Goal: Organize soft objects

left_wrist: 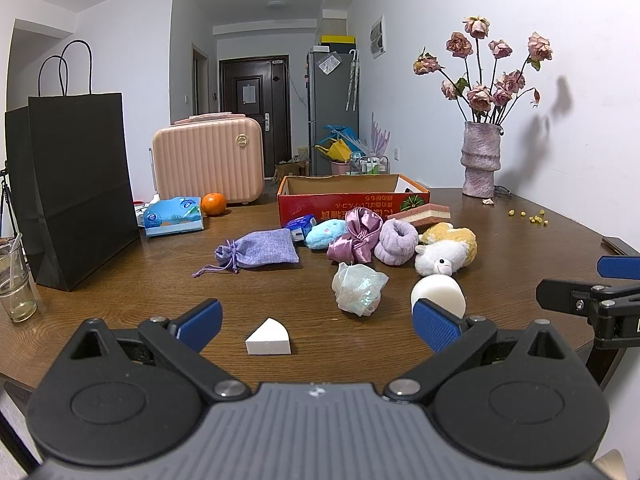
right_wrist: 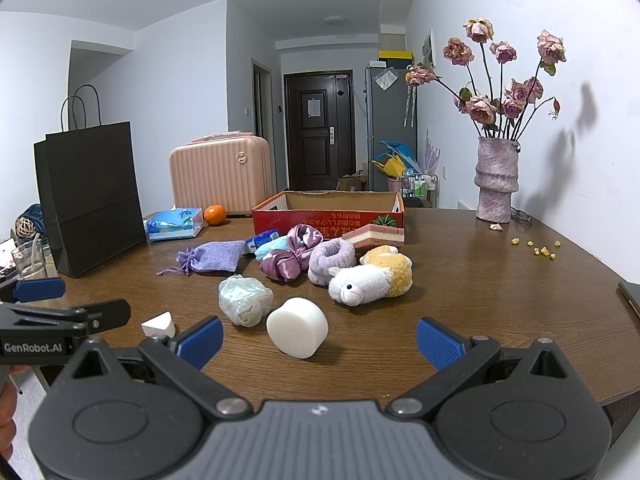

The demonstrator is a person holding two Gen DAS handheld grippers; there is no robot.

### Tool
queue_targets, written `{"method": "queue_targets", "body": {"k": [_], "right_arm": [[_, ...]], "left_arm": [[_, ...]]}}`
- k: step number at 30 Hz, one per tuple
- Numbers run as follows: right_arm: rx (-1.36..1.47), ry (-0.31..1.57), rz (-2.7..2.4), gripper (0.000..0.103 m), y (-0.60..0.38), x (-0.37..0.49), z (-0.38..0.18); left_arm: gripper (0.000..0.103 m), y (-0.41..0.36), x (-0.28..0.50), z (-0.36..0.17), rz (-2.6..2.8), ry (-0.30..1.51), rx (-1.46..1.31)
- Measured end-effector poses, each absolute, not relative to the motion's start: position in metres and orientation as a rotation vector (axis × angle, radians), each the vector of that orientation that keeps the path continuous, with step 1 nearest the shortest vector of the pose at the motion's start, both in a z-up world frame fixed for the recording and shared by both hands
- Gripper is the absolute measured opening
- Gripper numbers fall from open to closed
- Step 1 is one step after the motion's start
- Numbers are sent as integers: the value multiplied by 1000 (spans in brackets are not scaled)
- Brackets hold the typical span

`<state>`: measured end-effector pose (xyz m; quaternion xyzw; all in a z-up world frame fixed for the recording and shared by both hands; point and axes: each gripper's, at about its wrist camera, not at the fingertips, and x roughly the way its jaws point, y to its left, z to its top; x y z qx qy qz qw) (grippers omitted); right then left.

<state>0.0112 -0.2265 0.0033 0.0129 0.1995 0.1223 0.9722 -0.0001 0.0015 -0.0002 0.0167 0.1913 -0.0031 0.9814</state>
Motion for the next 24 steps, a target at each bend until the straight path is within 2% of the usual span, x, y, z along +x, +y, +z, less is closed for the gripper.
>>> {"method": "queue_targets", "body": {"k": [24], "right_arm": [[12, 415, 242, 103, -225, 21, 1]], "left_arm": [[103, 2, 3, 2, 5, 394, 37]]}}
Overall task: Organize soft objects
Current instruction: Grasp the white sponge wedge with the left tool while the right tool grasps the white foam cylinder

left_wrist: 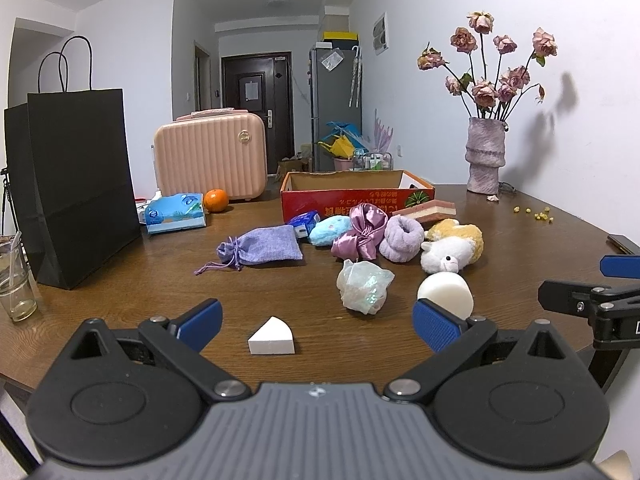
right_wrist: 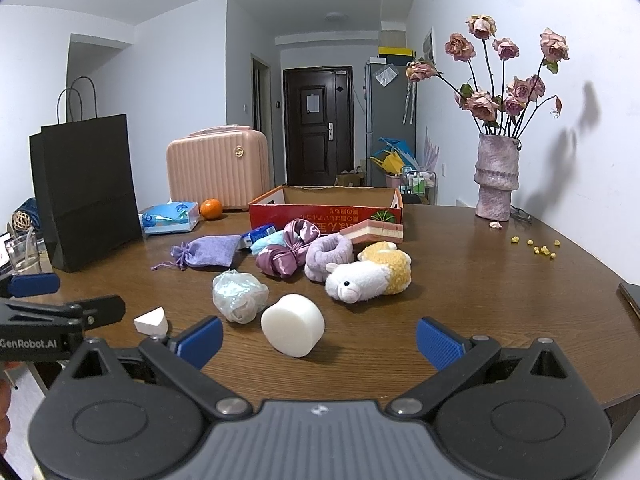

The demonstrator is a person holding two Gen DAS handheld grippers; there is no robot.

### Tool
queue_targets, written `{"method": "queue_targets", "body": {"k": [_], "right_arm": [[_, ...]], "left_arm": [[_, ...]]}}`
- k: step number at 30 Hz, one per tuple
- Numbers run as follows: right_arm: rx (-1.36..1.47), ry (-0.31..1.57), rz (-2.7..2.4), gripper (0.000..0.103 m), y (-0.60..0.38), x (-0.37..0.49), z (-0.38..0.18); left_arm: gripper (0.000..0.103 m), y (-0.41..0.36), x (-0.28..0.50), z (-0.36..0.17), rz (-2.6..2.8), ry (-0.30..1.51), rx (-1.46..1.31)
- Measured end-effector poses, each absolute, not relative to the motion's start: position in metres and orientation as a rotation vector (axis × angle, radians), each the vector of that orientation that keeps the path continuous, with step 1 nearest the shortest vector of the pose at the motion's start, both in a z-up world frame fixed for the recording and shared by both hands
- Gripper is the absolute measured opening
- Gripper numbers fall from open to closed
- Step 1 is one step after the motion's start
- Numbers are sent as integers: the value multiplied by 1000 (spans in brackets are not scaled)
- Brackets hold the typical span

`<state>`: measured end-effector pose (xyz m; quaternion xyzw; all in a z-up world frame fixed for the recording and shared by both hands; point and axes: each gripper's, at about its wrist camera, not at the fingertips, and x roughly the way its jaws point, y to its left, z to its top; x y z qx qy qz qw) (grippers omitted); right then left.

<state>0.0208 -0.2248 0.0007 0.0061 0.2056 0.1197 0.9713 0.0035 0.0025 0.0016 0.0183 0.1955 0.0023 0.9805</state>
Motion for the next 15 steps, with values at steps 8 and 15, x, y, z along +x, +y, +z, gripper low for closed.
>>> {"method": "queue_targets", "body": {"k": [8, 15], "right_arm": [[10, 430, 246, 103, -225, 32, -9], [5, 435, 253, 103, -222, 42, -16]], "left_arm": [[103, 5, 15, -8, 20, 414, 35], [103, 7, 26, -16, 36, 422, 35]]}}
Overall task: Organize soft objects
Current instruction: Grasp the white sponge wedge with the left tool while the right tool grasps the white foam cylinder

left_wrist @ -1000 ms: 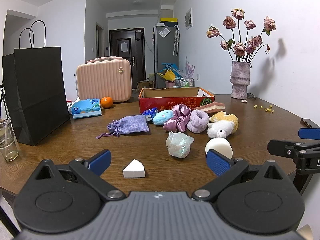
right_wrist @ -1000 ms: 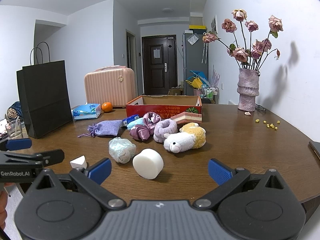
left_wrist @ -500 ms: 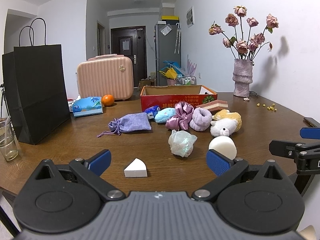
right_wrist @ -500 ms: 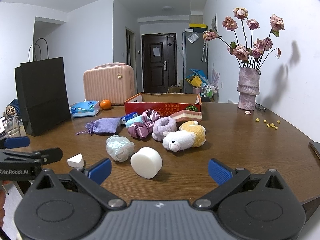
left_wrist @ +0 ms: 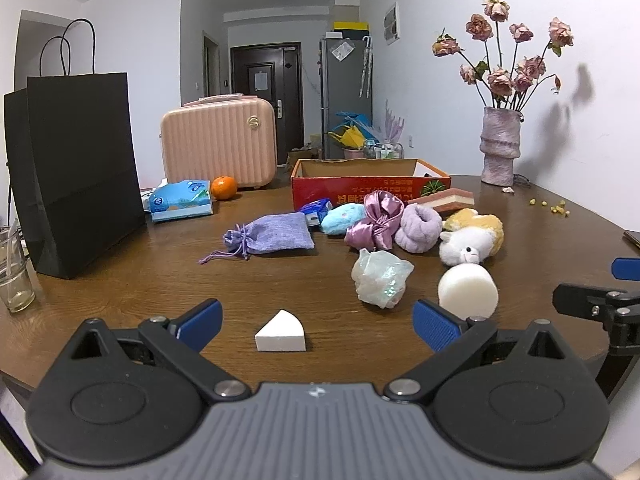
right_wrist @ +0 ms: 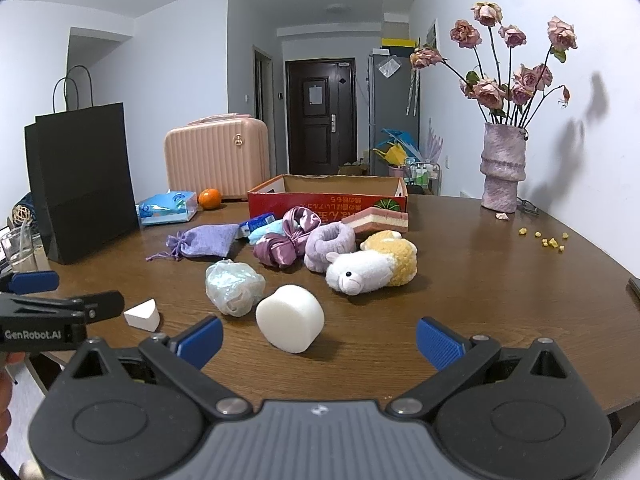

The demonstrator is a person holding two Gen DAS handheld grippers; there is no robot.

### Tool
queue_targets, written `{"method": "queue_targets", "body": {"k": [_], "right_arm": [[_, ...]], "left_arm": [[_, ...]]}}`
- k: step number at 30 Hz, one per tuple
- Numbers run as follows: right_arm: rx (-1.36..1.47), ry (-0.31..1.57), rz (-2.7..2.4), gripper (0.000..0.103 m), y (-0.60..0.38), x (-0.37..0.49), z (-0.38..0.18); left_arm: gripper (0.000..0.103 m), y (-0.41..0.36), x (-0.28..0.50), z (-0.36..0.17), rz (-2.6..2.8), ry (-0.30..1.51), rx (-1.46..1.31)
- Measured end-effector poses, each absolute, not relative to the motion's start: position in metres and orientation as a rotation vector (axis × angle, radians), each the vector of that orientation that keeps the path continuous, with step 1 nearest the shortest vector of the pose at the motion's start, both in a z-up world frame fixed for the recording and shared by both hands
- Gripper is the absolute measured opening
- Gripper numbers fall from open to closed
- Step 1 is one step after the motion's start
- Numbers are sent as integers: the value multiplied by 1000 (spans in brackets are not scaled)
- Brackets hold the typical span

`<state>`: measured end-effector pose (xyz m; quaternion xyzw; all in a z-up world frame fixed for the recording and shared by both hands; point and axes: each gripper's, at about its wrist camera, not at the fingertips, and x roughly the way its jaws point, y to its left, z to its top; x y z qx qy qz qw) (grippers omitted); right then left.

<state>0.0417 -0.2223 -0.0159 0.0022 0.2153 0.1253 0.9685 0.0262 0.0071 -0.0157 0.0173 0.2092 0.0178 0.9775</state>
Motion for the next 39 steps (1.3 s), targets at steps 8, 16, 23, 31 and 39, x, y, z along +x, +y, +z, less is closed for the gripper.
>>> {"method": "queue_targets", "body": {"k": [8, 16, 23, 31, 39], "right_arm": [[1, 443, 261, 103, -223, 58, -25], [1, 450, 258, 103, -223, 68, -32], [4, 459, 266, 103, -221, 85, -45], [14, 467, 291, 103, -215, 94, -54], [13, 482, 300, 103, -210, 103, -61]], "left_arm": [[103, 12, 41, -25, 60, 430, 36], [103, 18, 53, -34, 76, 435, 41], [103, 21, 66, -44, 90, 452, 45], [103, 30, 82, -59, 119, 481, 30], [102, 37, 98, -73, 128, 514, 26]]}}
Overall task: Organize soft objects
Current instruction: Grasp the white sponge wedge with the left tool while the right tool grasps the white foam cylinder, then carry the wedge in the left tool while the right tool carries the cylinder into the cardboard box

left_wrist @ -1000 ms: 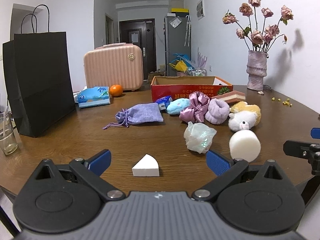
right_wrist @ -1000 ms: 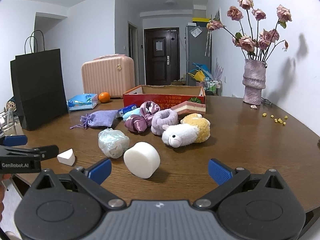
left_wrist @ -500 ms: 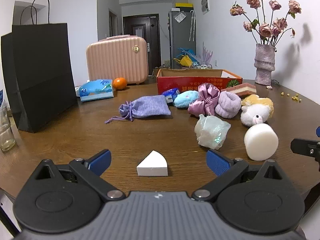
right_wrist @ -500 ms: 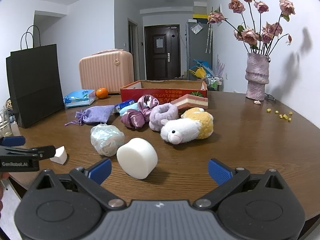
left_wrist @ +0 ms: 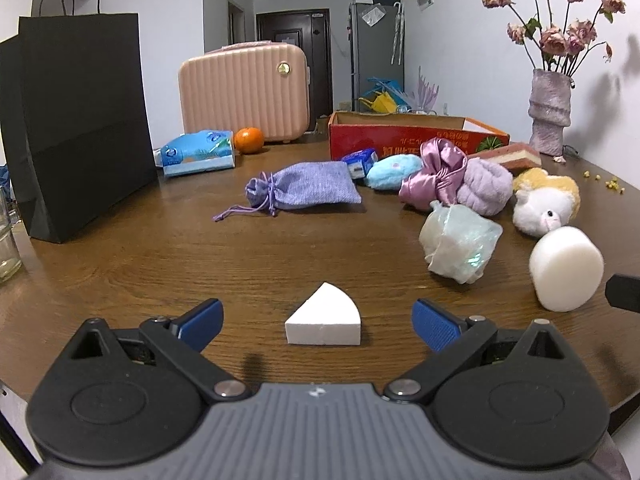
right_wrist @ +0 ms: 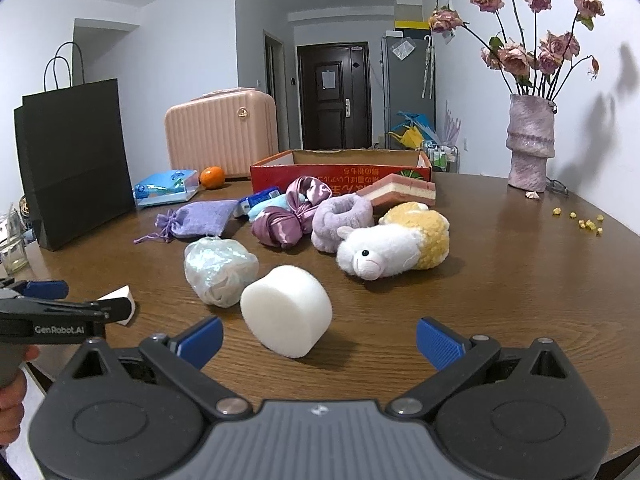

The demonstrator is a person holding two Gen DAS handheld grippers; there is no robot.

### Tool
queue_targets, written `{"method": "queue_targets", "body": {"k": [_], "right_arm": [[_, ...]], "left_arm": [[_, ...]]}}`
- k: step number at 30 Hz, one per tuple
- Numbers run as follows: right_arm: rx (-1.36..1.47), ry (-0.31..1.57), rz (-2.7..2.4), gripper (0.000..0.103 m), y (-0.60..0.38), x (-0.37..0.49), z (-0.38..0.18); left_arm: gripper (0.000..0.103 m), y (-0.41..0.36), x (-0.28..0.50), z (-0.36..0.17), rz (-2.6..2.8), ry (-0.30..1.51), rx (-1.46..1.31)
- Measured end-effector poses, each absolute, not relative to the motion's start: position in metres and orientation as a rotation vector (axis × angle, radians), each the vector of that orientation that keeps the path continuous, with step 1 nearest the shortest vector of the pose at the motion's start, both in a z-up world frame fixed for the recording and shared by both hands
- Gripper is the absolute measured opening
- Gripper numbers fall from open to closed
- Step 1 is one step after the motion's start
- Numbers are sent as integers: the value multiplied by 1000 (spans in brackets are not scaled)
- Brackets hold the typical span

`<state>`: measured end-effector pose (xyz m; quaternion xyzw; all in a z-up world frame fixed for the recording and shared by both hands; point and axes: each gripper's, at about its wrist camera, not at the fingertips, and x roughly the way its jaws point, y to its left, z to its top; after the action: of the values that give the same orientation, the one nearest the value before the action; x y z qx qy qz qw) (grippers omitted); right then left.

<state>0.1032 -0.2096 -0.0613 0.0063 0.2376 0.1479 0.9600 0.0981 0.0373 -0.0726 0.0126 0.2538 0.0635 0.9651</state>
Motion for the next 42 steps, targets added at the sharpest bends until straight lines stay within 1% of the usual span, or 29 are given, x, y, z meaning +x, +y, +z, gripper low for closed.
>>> {"method": "queue_targets", "body": {"k": [2, 7, 9, 10, 11, 12, 13, 15, 17, 24, 27, 30, 33, 36, 37, 38, 42], "right_arm": [[14, 484, 300, 103, -208, 107, -63], [11, 493, 309, 103, -203, 116, -66], [7, 497, 311, 103, -200, 120, -68], [6, 500, 312, 103, -199, 122, -68], [5, 504, 314, 103, -198, 123, -69], [5, 507, 318, 103, -196, 125, -70], [4, 510, 321, 103, -195, 127, -70], [-1, 516, 323, 103, -192, 130, -71], [-8, 520, 325, 103, -188, 133, -72], [-33, 533, 322, 103, -177, 142, -75], [-44, 530, 315, 101, -173, 145, -75], [-50, 525, 315, 96, -171, 148, -76], [-62, 529, 318, 88, -168, 151, -77], [-71, 547, 327, 74, -166, 154, -79], [-74, 554, 330, 66, -165, 156, -80], [-75, 561, 331, 62, -164, 156, -80], [-75, 562, 333, 59, -164, 158, -81]], "left_arm": [[99, 38, 102, -75, 132, 519, 27], [86, 41, 110, -79, 126, 524, 20], [76, 43, 113, -81, 121, 530, 13], [74, 44, 114, -82, 118, 536, 8], [69, 45, 116, -83, 111, 543, 3], [62, 46, 117, -85, 105, 550, -1], [58, 47, 118, -86, 100, 554, -3], [46, 49, 120, -87, 84, 560, -11], [40, 50, 121, -89, 64, 562, -18], [37, 53, 120, -88, 28, 553, -26], [37, 54, 118, -86, 19, 544, -28], [37, 54, 118, -84, 7, 538, -30], [37, 53, 118, -82, 4, 529, -24], [37, 52, 119, -80, 0, 526, -24], [37, 52, 119, -80, 0, 525, -24], [37, 53, 119, -80, -1, 525, -24], [37, 53, 120, -78, -4, 520, -27]]}}
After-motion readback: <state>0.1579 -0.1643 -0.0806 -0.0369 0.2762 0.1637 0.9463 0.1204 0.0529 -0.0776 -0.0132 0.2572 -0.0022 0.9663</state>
